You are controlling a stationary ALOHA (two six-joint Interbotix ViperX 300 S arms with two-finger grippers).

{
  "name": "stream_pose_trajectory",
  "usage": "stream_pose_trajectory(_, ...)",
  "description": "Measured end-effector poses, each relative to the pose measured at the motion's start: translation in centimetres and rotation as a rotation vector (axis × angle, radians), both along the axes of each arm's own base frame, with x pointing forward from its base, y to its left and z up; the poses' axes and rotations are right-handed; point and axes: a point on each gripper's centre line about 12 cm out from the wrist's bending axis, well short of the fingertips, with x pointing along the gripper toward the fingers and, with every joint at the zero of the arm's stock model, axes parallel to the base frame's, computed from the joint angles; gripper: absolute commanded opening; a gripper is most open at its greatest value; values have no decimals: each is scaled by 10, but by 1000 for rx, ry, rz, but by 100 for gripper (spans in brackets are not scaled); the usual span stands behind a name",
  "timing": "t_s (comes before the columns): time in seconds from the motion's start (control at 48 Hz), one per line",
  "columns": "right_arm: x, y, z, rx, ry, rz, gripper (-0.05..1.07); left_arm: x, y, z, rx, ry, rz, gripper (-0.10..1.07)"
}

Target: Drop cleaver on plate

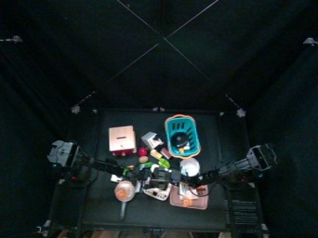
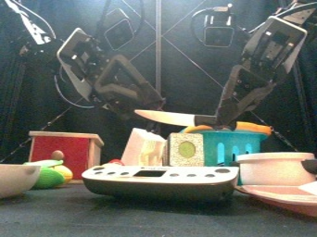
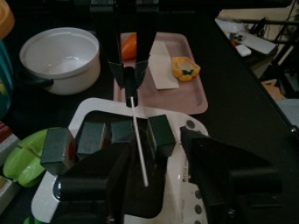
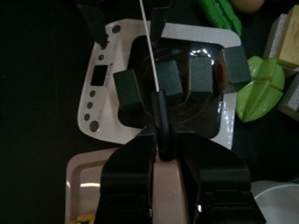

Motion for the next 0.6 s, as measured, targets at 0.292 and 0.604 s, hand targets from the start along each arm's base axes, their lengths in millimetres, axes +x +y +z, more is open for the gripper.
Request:
stream_pose_trajectory(0.292, -4, -5, 23, 12, -64, -12, 51, -21, 22, 30, -28, -83, 61, 98)
stream_pose_trajectory(0.604, -10, -30, 60, 114, -146, -162, 51, -62, 74, 52, -41, -160, 217, 98)
